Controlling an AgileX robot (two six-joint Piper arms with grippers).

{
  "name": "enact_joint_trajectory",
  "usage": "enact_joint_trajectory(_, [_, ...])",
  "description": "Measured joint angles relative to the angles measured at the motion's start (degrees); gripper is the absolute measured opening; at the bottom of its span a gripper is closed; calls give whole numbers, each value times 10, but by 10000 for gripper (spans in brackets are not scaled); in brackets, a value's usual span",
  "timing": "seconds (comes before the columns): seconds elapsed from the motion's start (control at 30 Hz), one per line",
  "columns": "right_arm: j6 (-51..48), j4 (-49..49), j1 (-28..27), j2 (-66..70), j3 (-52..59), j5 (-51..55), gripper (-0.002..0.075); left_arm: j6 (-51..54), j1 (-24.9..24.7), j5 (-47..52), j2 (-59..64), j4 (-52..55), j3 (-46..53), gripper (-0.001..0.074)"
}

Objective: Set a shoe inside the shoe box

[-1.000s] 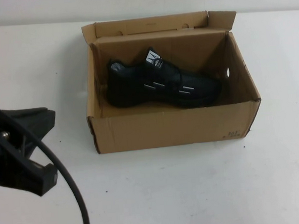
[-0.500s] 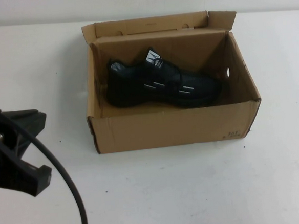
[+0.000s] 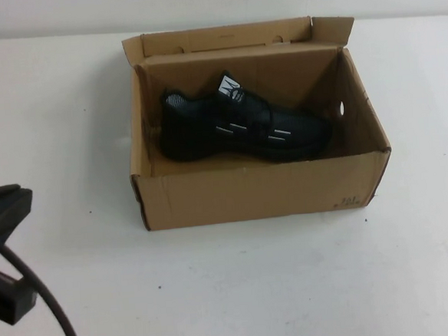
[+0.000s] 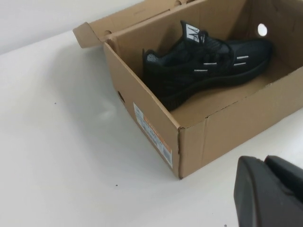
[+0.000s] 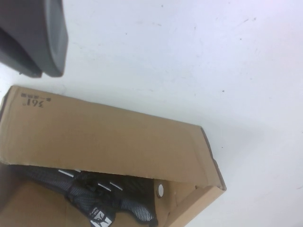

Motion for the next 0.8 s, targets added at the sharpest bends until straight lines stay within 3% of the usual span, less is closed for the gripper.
enact_joint_trajectory(0.33, [0,0,0,0,0,1,-16,1,64,-199,-96,-2,76,-1])
enact_joint_trajectory(0.47, [0,0,0,0,0,1,-16,8,115,-211,-171,-19,111,-1])
enact_joint_trajectory(0.67, [0,0,0,0,0,1,-16,145,195,-210,-276,-148,166,-1])
enact_joint_trajectory(0.8, [0,0,0,0,0,2,-16,236,247,-281,-320,-240,211,-1])
